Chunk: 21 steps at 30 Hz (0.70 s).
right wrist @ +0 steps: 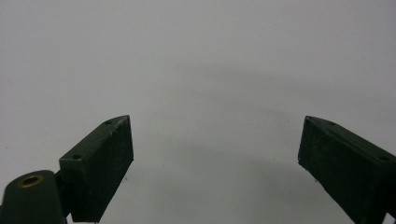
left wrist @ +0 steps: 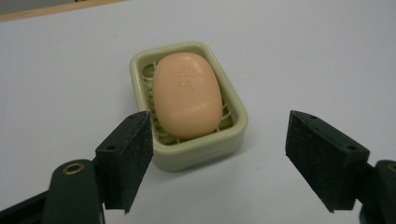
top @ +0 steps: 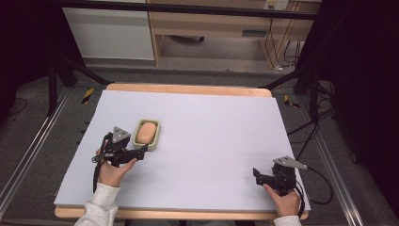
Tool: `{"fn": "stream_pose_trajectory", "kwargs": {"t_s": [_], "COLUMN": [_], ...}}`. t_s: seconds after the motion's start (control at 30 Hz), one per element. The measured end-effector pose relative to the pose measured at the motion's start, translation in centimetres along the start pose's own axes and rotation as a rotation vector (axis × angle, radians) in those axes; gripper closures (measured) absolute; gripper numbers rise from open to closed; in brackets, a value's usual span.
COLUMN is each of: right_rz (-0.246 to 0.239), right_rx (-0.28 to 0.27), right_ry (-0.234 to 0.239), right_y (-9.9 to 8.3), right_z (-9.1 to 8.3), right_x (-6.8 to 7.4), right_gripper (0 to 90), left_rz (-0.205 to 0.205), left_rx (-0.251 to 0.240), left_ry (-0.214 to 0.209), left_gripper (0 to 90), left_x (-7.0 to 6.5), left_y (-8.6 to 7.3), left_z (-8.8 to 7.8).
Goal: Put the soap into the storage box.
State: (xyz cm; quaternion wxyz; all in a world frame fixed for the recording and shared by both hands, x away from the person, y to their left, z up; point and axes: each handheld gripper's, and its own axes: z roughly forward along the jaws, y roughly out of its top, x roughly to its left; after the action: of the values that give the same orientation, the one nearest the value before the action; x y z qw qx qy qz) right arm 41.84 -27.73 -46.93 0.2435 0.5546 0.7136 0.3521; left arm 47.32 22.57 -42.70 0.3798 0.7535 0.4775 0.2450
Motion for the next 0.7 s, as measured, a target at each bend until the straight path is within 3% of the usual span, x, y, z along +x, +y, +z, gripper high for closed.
{"fn": "stream_pose_trajectory", "kwargs": {"t_s": [0.5,0.7], "right_rz": [0.020,0.020], "right_rx": [-0.002,-0.003], "right_ry": [-0.014,-0.020], "right_y": [-0.2,-0.2], "right_z": [-0.2,-0.2], "right_x": [-0.5,-0.7], "right_gripper": [10.3,10.2], "left_rz": [-0.023,-0.030], "left_rx": [0.008,0.036], "left_ry": [0.041,0.048], "left_gripper": [20.2,20.3], "left_x": [1.5,1.7], "left_y": [-3.2,-4.4], "left_z": [-1.4,-1.5]}}
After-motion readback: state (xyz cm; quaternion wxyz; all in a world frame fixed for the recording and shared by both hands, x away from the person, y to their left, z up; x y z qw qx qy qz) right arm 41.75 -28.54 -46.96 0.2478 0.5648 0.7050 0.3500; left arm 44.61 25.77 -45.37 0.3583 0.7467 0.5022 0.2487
